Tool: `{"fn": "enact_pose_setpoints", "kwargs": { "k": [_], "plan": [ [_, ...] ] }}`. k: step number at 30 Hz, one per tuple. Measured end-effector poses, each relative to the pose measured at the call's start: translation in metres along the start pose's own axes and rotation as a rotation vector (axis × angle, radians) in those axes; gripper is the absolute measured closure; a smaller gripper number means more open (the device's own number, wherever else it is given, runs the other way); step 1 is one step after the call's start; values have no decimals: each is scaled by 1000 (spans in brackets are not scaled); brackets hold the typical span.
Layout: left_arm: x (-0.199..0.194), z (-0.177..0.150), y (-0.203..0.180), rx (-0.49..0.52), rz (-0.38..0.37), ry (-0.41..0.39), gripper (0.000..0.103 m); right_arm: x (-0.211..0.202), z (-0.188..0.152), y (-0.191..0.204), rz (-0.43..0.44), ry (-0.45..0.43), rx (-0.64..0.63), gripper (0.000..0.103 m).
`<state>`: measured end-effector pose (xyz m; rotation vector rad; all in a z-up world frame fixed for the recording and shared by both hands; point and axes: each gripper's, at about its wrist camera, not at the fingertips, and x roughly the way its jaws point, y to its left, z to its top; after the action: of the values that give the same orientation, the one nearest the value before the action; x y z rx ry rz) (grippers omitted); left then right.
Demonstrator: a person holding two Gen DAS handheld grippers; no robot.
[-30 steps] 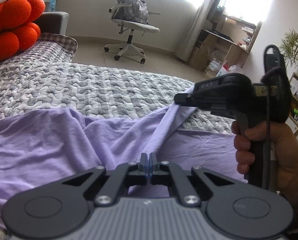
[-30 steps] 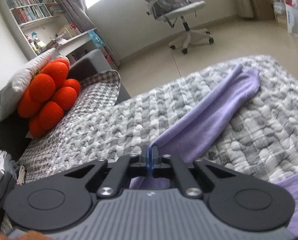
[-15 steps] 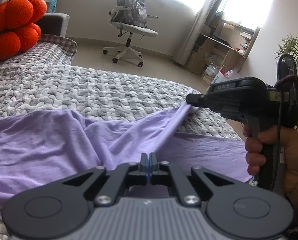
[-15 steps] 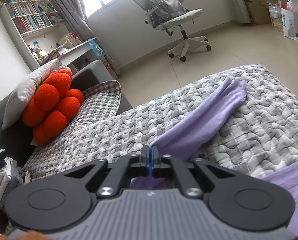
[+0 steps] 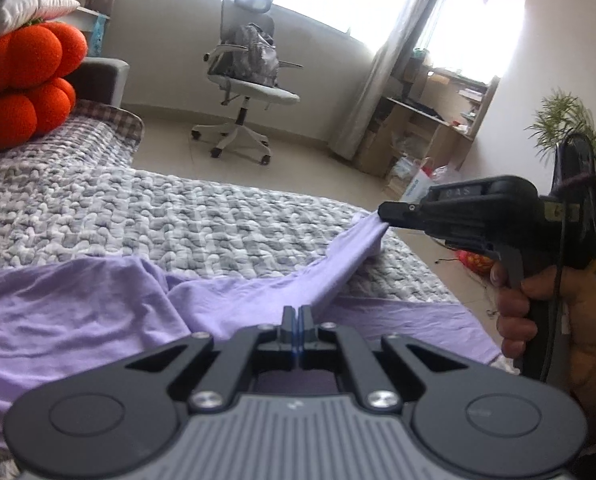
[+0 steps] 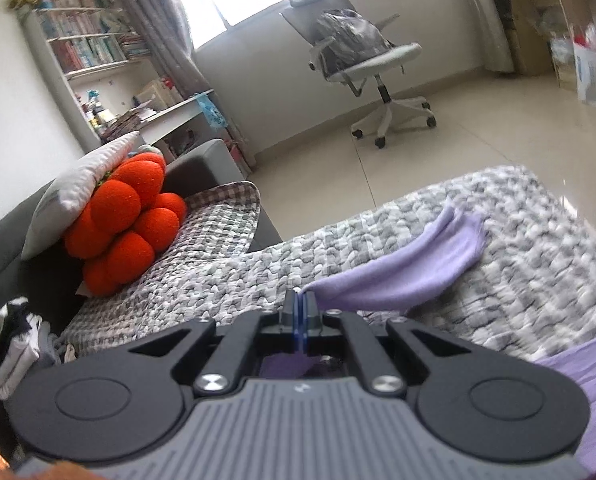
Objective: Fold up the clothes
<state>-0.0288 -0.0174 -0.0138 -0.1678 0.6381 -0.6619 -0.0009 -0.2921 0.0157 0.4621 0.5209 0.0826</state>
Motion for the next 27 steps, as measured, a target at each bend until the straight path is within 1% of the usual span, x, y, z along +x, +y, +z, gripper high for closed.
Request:
{"fn": "enact_pose_setpoints", "kwargs": {
  "k": [5, 11, 18, 23, 25, 27],
  "plan": [
    [-3, -3, -4, 48, -47, 31, 103, -19, -5, -5, -9, 5, -23, 101],
    [2, -11, -6, 119, -89, 125, 103, -32, -23, -10, -42, 52, -84, 101],
    [20, -18, -4, 133, -81, 237, 103, -26, -52, -24, -93, 171, -124, 101],
    [29, -22, -3, 127, -70, 282, 102, -14, -67, -38, -106, 264, -81, 101],
    [29, -23, -1, 119, -61, 287, 102, -10, -67, -40, -100, 280, -71, 100],
    [26, -22, 2, 100, -53, 277, 100, -8, -66, -41, -92, 290, -70, 92]
  ]
}}
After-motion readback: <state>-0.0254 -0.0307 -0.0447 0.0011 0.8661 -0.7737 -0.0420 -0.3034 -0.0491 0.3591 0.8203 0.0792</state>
